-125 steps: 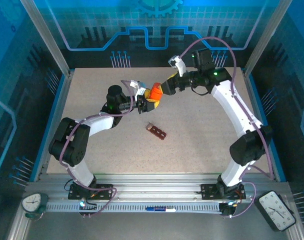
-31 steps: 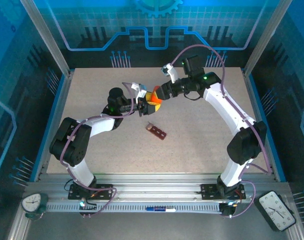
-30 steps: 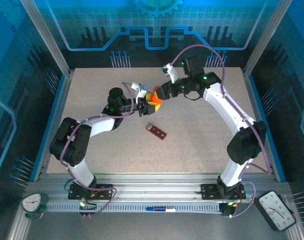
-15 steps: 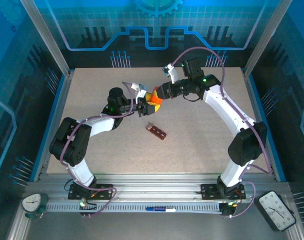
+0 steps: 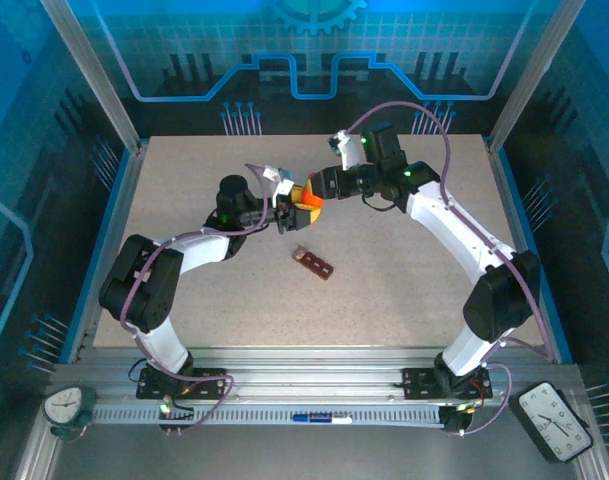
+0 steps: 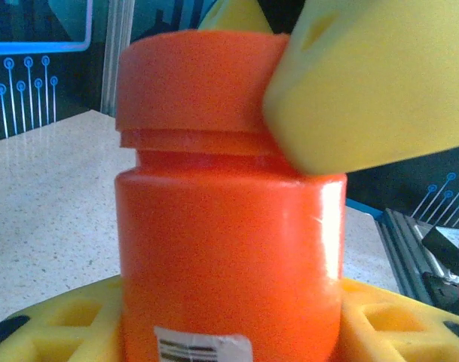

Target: Sort the pills into containers

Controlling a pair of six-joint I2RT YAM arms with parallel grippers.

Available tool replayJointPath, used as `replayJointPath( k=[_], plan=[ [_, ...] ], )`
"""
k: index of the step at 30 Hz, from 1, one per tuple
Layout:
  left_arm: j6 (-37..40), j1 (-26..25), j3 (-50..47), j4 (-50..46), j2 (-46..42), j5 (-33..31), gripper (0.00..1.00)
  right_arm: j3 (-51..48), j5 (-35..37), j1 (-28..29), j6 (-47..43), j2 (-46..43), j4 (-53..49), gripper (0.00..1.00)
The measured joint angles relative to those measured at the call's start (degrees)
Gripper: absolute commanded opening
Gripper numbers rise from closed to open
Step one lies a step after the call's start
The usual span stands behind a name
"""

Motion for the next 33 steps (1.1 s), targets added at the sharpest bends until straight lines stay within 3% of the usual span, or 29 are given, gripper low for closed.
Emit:
replayJointPath(
  k=[1,14,21,27,33],
  plan=[
    [0.2,0.0,-0.1,0.4,0.0,-0.4,0.98,-0.2,0.3,0.0,-0.2,-0.2,0.5,0.21],
    [1.9,0.0,-7.0,6.5,-1.6,-6.9,0.99,-4.5,8.6,-5.1,0.5,-0.5,3.3,0.21],
    [2.2,0.6,-8.8,6.4,-4.1,-11.5,0.99,-10.8,18.8,-8.2,-2.4,-0.5,6.3,0.21],
    [4.6,0.7,-9.2,1.5,-7.7,-16.1,0.99,-15.8,29.2,-8.3,-5.3,-0.4,9.9,0.21],
    [5.8,0.7,-8.5,-9.5,-11.6,-23.1,0.99,-21.0,37.2,-8.4,-6.0,1.2,15.2,0.21]
  ],
)
